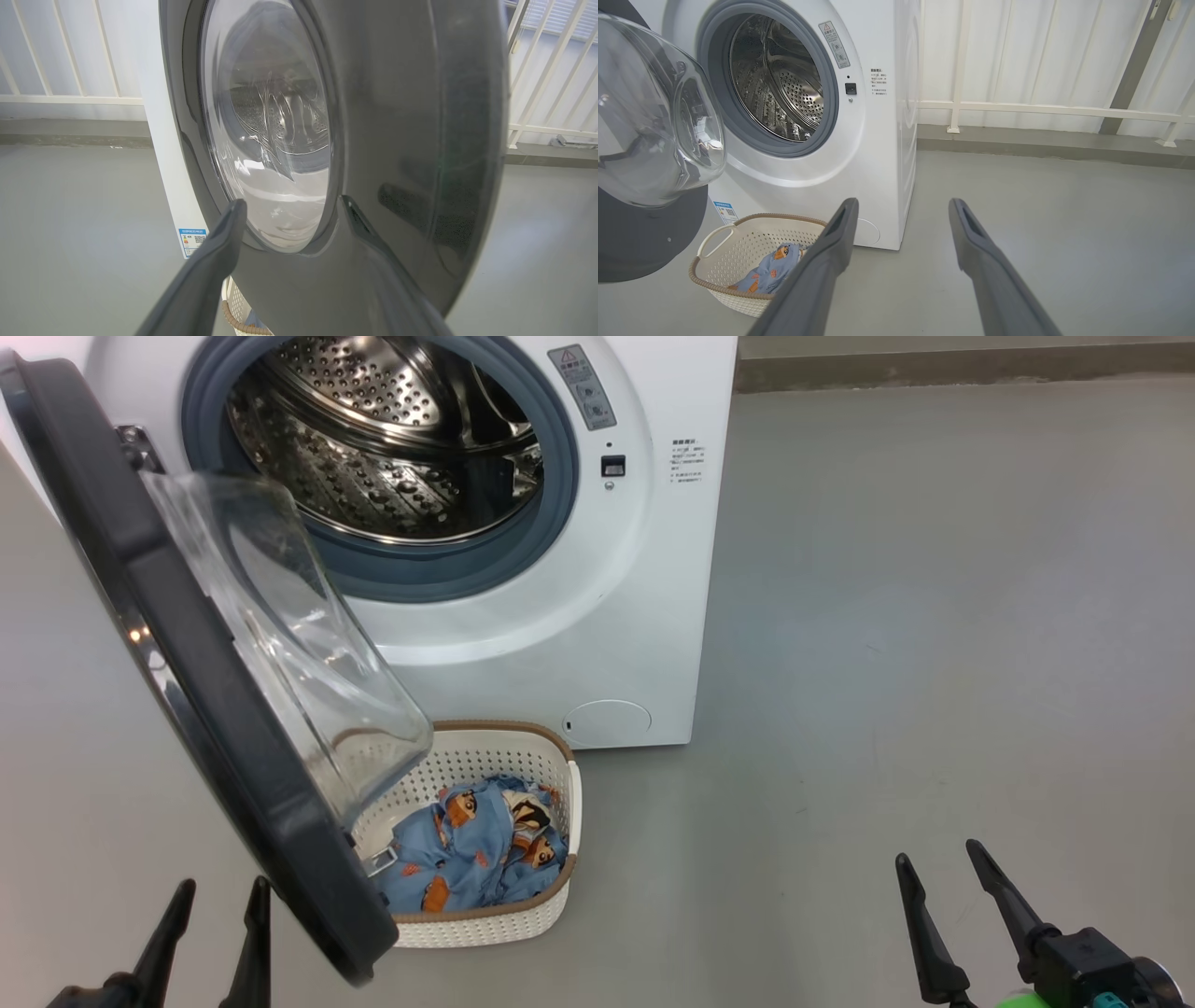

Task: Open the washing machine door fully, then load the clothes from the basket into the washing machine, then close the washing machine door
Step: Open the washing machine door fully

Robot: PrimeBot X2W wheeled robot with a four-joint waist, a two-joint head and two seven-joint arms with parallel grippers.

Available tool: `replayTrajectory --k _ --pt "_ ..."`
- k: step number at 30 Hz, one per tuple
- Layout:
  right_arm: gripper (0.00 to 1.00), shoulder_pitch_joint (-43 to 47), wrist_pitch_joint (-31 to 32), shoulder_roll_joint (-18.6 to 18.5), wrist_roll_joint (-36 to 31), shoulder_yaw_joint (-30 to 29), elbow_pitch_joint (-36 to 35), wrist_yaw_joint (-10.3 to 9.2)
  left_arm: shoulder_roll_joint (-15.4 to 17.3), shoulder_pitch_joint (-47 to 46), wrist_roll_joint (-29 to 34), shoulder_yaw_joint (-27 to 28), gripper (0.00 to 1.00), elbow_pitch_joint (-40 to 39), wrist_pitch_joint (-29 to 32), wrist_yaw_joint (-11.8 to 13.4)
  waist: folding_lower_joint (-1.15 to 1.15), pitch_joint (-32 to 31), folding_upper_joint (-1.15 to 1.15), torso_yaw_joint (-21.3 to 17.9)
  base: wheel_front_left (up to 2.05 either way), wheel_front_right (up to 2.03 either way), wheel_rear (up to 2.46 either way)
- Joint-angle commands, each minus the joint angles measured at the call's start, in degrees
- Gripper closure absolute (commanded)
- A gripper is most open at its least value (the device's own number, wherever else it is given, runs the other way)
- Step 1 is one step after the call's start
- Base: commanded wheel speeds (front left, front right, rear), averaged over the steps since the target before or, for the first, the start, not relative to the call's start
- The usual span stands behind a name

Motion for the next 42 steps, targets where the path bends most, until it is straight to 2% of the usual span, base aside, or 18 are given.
replayTrajectory --k 1,17,18,19,20,24,27,32,35,38,42 --pt "0.0 -0.41 -0.28 -0.44 -0.11 1.19 -1.12 0.35 0.88 -1.07 0.68 2.23 0.0 -1.53 -0.54 -0.17 0.0 -0.02 0.0 0.06 0.0 0.0 0.0" --pt "0.0 -0.65 -0.28 -0.44 -0.32 0.8 -0.57 0.35 0.76 -0.79 0.92 2.24 0.0 -1.53 -0.54 -0.17 0.0 0.01 0.0 0.06 0.0 0.0 0.0" --pt "0.0 -0.65 -0.28 -0.44 -0.3 0.77 -0.62 0.35 0.75 -0.74 0.92 2.22 0.11 -1.46 -0.54 -0.17 0.0 0.01 0.0 0.06 0.0 0.0 0.0" --pt "0.0 -0.64 -0.28 -0.44 -0.25 0.72 -0.66 0.35 0.76 -0.72 0.92 2.18 0.62 -1.39 -0.54 -0.17 0.0 0.01 0.0 0.07 0.0 0.0 0.0" --pt "0.0 -0.62 -0.28 -0.44 -0.08 0.66 -0.66 0.35 0.79 -0.69 0.91 2.09 1.0 -1.28 -0.54 -0.17 0.0 0.0 0.0 0.08 0.0 0.0 0.0" --pt "0.0 -0.62 -0.28 -0.44 0.28 0.69 -0.58 0.35 1.01 -0.83 0.51 2.0 1.0 -0.84 -0.54 -0.17 0.0 0.04 0.0 0.12 0.0 0.0 0.0" --pt "0.0 -0.64 -0.28 -0.43 0.24 0.61 -0.35 0.35 0.8 -1.75 1.16 4.43 1.0 -3.35 -0.54 -0.17 0.0 0.13 0.0 0.2 0.0 0.0 0.0" --pt "0.0 -0.71 -0.28 -0.43 0.19 0.6 0.08 0.35 0.1 -3.67 3.0 9.77 1.0 -10.93 -0.54 -0.17 0.0 0.27 0.0 0.36 0.0 0.0 0.0" --pt "0.0 -0.94 -0.28 -0.43 0.24 0.67 0.24 0.35 -0.39 -5.8 4.41 12.93 1.0 -19.17 -0.54 -0.17 0.0 0.32 0.0 0.25 0.0 0.0 0.0" --pt "0.0 -0.98 -0.28 -0.43 0.37 0.67 0.28 0.35 -0.32 -7.17 4.68 12.19 1.0 -25.26 -0.54 -0.17 0.0 0.32 0.0 0.14 0.0 0.0 0.0" --pt "0.0 -1.01 -0.28 -0.43 1.12 0.79 0.33 0.35 0.36 -8.24 4.13 8.43 1.0 -30.72 -0.54 -0.17 0.0 0.29 0.0 -0.05 0.0 0.0 0.0"
